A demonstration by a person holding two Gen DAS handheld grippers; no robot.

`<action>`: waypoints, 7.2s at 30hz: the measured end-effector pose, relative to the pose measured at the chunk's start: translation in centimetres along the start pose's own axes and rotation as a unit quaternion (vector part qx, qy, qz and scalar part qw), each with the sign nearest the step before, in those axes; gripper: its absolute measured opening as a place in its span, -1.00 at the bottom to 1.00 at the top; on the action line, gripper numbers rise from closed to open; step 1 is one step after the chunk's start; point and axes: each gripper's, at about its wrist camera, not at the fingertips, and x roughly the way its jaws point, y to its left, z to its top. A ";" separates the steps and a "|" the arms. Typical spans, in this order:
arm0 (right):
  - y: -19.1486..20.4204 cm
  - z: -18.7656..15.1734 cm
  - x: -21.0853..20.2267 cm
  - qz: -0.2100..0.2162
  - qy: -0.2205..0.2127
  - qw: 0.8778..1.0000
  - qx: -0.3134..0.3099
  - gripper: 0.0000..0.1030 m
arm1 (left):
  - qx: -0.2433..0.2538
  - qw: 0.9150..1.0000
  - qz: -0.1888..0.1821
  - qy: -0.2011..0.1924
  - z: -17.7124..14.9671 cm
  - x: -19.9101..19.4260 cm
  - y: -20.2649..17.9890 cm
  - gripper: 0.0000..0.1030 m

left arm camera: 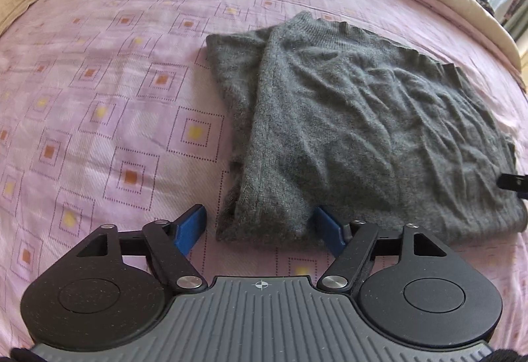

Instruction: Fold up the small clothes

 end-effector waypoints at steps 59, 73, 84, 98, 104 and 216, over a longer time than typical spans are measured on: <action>-11.7 3.8 6.1 0.374 0.033 0.919 0.119 1.00 | 0.069 0.996 0.051 0.018 7.3 6.0 -14.5 1.00; -11.3 3.7 5.9 0.369 0.030 0.923 0.104 1.00 | 0.046 0.997 0.057 0.035 9.2 5.9 -14.8 0.96; -10.6 4.0 5.8 0.350 0.037 0.931 0.098 1.00 | 0.070 0.995 0.068 0.025 11.3 8.2 -14.8 1.00; -8.3 4.3 5.6 0.253 0.062 0.961 0.091 -0.41 | 0.058 0.998 0.020 -0.007 6.7 1.7 -11.8 0.94; -6.0 4.8 3.0 0.209 0.043 0.974 0.076 -0.48 | 0.068 0.997 0.019 -0.003 4.3 -1.7 -9.1 0.94; 13.8 -0.3 -5.5 0.114 -0.059 0.979 -0.161 0.45 | 0.072 0.993 -0.089 -0.026 9.9 0.5 1.5 0.07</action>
